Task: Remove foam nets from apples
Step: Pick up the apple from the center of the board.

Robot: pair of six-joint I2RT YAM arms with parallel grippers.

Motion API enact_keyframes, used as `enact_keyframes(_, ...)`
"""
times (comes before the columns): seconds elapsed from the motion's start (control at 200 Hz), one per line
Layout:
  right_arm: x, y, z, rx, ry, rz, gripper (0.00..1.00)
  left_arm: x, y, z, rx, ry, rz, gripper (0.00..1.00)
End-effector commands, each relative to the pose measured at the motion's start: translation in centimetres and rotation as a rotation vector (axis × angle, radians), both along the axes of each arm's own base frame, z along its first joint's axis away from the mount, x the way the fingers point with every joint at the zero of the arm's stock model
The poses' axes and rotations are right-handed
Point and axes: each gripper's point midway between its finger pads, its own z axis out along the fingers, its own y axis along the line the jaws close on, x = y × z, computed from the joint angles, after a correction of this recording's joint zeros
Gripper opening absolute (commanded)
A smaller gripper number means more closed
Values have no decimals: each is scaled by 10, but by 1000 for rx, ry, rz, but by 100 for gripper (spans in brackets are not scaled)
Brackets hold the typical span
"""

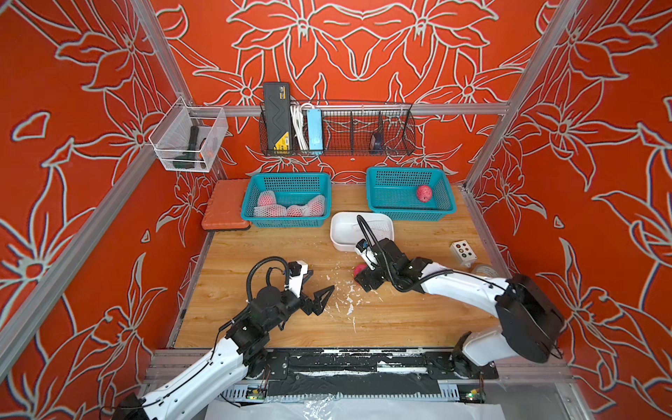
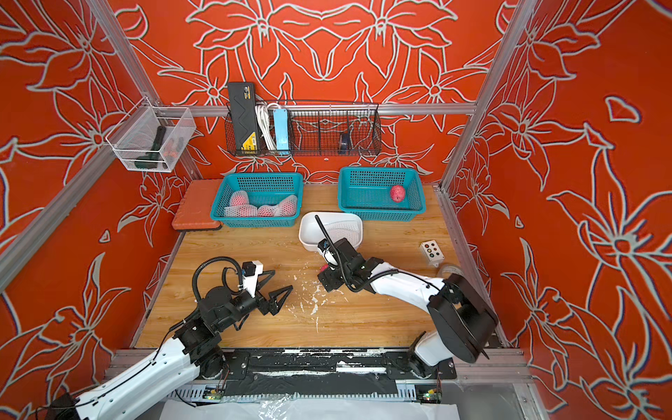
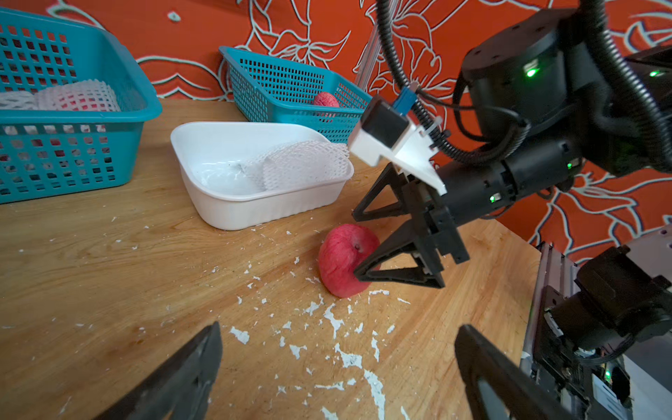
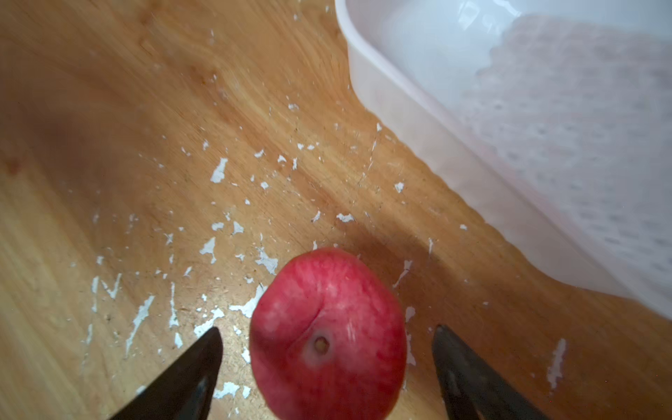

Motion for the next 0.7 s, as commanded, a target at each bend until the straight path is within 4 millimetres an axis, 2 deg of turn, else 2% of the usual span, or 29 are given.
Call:
enact_keyframes(0.0, -1, 3, -14, -25, 60, -7, 89, -2, -5, -3, -5, 13, -22, 98)
enact_keyframes(0.075, 1, 5, -25, -45, 71, 3, 83, -1, -6, -5, -6, 19, -23, 98)
enact_keyframes(0.145, 3, 8, -27, -44, 71, 11, 71, 0, -6, -8, -3, 26, -17, 97)
enact_keyframes(0.21, 4, 12, -22, -26, 61, 28, 55, 1, -6, -7, -5, 21, -15, 98)
enact_keyframes(0.275, 5, 17, -3, 27, 30, 33, 39, 1, -6, 0, -20, -2, -17, 98)
enact_keyframes(0.33, 8, 20, 22, 91, -27, 30, 35, 1, -8, 8, -36, -31, -26, 98)
enact_keyframes(0.41, 20, 19, 71, 189, -146, -5, 32, 4, -11, 26, -57, -86, -30, 98)
enact_keyframes(0.49, 42, 5, 115, 237, -241, -74, 31, 11, -16, 49, -69, -149, -37, 98)
enact_keyframes(0.566, 71, -18, 145, 237, -314, -172, 31, 21, -29, 69, -49, -187, -65, 98)
enact_keyframes(0.681, 128, -82, 172, 201, -375, -408, 31, 43, -65, 88, -10, -145, -166, 98)
enact_keyframes(0.696, 134, -90, 173, 195, -379, -436, 31, 47, -73, 82, 3, -115, -192, 98)
